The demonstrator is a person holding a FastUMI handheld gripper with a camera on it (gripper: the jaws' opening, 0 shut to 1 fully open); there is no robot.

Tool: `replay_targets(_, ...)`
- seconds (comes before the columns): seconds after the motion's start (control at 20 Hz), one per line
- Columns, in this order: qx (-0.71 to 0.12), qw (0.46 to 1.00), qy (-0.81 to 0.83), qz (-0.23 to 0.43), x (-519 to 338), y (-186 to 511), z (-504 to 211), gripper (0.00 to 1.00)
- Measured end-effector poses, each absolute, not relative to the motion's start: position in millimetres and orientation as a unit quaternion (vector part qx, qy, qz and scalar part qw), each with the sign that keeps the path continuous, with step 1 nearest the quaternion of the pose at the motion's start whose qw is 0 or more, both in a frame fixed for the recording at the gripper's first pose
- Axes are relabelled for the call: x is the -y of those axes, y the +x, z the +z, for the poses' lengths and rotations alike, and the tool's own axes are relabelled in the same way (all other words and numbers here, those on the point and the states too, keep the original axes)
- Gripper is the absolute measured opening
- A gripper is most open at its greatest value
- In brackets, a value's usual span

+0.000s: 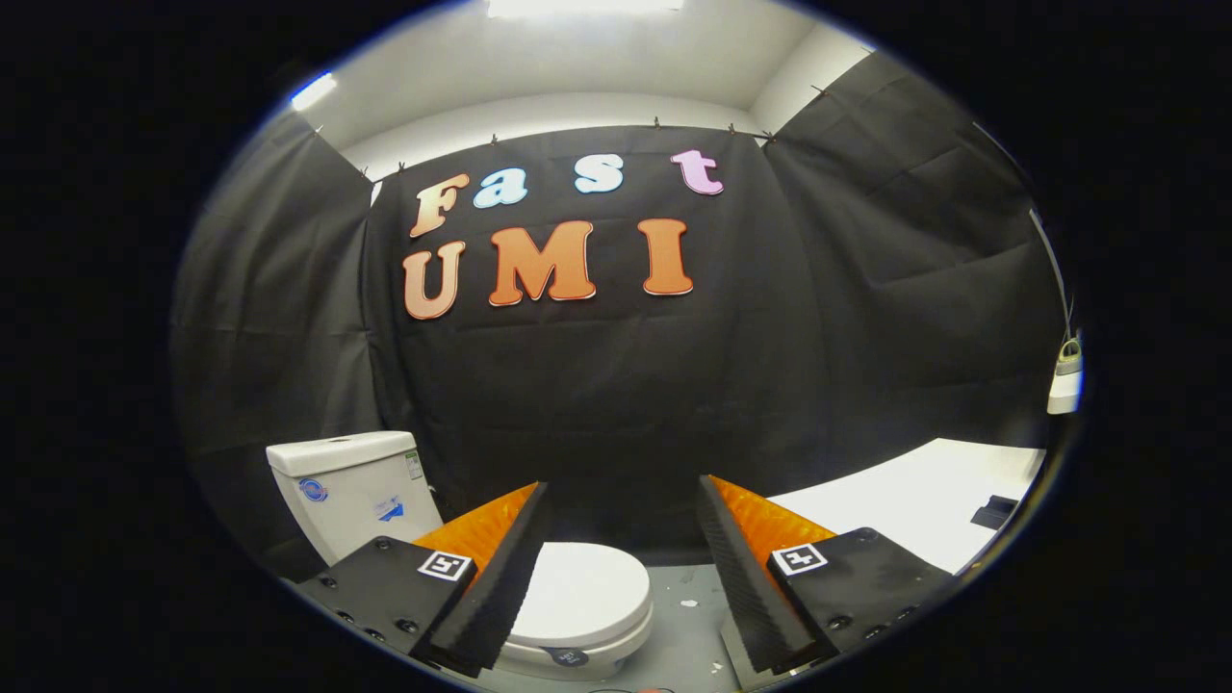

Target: Open the toilet lid.

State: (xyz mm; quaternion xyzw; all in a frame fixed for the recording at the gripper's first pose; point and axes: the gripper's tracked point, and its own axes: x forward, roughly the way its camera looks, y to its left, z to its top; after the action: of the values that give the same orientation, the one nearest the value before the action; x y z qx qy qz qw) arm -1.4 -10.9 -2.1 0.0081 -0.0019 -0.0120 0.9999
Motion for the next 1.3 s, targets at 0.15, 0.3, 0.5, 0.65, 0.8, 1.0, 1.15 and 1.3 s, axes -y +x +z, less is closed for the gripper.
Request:
replay_targets(0.15, 0.002, 1.0, 0.006, -0.01, 9.1, -1.1, -2.4, 0.97)
replay_targets(0.3, 0.002, 1.0, 0.005, -0.009, 8.7, -0.8, -2.5, 0.97)
replay_targets(0.5, 0.001, 1.0, 0.003, -0.008, 6.3, -0.4, -3.5, 0.97)
replay_targets(0.65, 0.004, 1.0, 0.0, -0.006, 5.5, -0.6, -2.4, 0.97)
replay_targets(0.8, 0.004, 1.0, -0.002, -0.004, 4.2, -0.9, -3.1, 0.97)
replay_targets(1.0, 0.004, 1.0, -0.003, -0.005, 4.7, -0.8, -3.2, 0.97)
replay_targets(1.15, 0.004, 1.0, -0.004, -0.003, 3.1, -1.3, -4.5, 0.97)
replay_targets(1.3, 0.004, 1.0, -0.007, 0.0, -0.1, 0.2, -5.1, 0.97)
